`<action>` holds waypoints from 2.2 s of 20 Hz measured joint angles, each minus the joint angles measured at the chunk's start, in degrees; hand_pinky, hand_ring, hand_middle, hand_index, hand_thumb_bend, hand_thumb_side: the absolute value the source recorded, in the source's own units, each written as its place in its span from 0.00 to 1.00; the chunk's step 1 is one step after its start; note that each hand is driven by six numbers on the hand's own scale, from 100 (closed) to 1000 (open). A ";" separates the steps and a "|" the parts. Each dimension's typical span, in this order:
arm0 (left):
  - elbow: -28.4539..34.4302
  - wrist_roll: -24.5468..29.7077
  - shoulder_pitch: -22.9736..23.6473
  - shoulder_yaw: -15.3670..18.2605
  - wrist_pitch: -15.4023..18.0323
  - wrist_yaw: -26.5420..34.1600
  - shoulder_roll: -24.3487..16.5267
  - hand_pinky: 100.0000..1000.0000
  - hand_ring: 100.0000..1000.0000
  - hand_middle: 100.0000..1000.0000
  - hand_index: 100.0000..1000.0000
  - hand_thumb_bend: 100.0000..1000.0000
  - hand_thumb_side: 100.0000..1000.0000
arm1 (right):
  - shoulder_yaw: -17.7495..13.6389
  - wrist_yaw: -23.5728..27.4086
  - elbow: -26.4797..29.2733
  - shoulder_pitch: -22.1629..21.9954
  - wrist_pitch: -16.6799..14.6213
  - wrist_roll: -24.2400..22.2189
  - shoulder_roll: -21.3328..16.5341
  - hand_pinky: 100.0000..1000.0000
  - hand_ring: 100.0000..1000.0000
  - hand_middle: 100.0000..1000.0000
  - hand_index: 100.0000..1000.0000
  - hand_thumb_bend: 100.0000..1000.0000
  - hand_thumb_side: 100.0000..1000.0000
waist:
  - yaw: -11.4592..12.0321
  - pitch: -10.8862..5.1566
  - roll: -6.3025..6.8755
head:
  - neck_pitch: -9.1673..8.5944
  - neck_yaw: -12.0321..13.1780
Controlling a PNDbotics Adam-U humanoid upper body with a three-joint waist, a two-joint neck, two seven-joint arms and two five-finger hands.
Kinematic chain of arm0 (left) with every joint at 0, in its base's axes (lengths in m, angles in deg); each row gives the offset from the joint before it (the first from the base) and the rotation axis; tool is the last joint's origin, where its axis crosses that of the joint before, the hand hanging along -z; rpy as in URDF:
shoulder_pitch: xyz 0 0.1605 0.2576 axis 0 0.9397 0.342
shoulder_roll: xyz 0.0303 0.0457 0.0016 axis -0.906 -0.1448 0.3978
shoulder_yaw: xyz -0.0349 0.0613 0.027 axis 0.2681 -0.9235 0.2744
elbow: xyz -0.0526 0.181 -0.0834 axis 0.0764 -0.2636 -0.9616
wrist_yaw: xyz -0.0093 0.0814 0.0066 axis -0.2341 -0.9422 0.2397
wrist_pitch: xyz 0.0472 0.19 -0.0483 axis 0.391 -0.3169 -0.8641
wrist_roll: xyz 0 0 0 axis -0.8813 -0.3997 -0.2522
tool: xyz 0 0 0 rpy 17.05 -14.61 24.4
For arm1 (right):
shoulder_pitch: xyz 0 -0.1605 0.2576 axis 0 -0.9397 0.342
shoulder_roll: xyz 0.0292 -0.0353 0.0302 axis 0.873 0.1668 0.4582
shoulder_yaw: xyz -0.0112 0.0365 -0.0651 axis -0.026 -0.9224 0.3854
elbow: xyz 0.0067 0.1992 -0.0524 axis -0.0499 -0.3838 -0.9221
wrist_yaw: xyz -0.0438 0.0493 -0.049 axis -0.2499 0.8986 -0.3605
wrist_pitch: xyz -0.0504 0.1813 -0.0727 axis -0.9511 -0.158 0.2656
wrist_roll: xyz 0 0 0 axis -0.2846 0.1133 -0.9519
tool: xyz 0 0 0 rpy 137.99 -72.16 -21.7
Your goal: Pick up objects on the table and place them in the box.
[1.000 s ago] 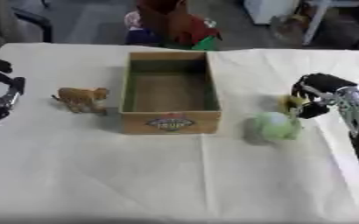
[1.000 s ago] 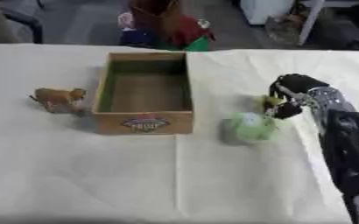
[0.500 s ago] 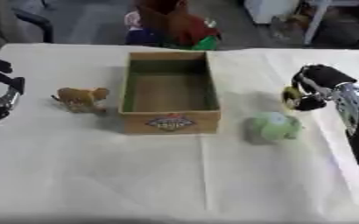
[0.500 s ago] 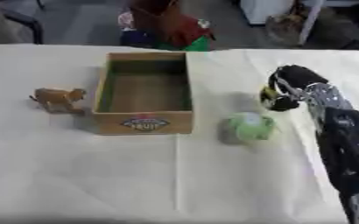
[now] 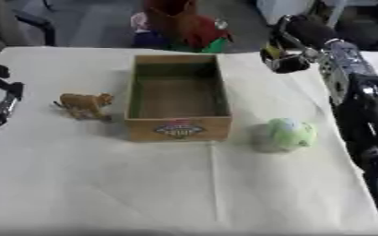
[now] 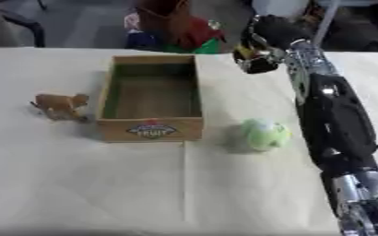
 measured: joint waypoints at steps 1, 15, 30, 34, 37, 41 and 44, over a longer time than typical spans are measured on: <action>0.00 0.02 -0.01 0.00 -0.01 0.01 0.01 0.72 0.52 0.53 0.62 0.21 0.00 | 0.38 -0.27 -0.01 0.25 -0.38 -0.08 1.02 0.28 0.28 0.20 0.34 0.00 0.25 | 0.06 0.00 0.04 | 0.00 -0.04; 0.00 0.26 -0.16 -0.03 -0.08 0.17 0.47 0.72 0.52 0.53 0.62 0.21 0.00 | 2.32 -7.13 -6.73 0.57 -1.47 1.90 6.50 0.59 0.70 0.85 0.93 0.00 0.54 | 0.31 0.00 0.07 | 0.00 -0.30; -0.02 0.25 -0.10 -0.02 -0.07 0.16 0.46 0.72 0.52 0.53 0.62 0.21 0.00 | 1.04 2.79 -5.05 -1.24 -1.80 -0.80 -3.88 0.63 0.72 0.84 0.94 0.00 0.52 | -0.85 -0.17 -0.72 | 0.00 0.14; -0.03 0.25 0.12 -0.01 -0.07 0.15 0.40 0.72 0.52 0.53 0.62 0.21 0.00 | 1.35 5.72 -6.66 -3.05 -4.08 -4.60 -7.38 0.66 0.75 0.84 0.95 0.00 0.54 | -1.15 -0.37 -0.96 | 0.00 0.45; -0.04 0.25 0.18 -0.01 -0.08 0.14 0.37 0.72 0.52 0.53 0.62 0.21 0.00 | 1.80 8.03 -8.00 -4.39 -6.88 -8.82 -8.99 0.69 0.77 0.81 0.93 0.08 0.55 | -1.26 -0.56 -0.99 | 0.00 0.55; -0.05 0.25 0.19 -0.01 -0.08 0.14 0.36 0.72 0.52 0.53 0.62 0.21 0.00 | 2.72 11.64 -9.74 -5.34 -12.04 -17.69 -9.85 0.71 0.78 0.79 0.91 0.29 0.46 | -1.33 -0.64 -1.10 | 0.00 0.55; -0.09 0.25 0.20 -0.01 -0.08 0.13 0.36 0.72 0.52 0.53 0.62 0.20 0.00 | 3.04 15.55 -10.64 -5.55 -10.30 -20.58 -10.01 0.71 0.78 0.77 0.90 0.32 0.42 | -1.32 -0.64 -1.16 | 0.00 0.55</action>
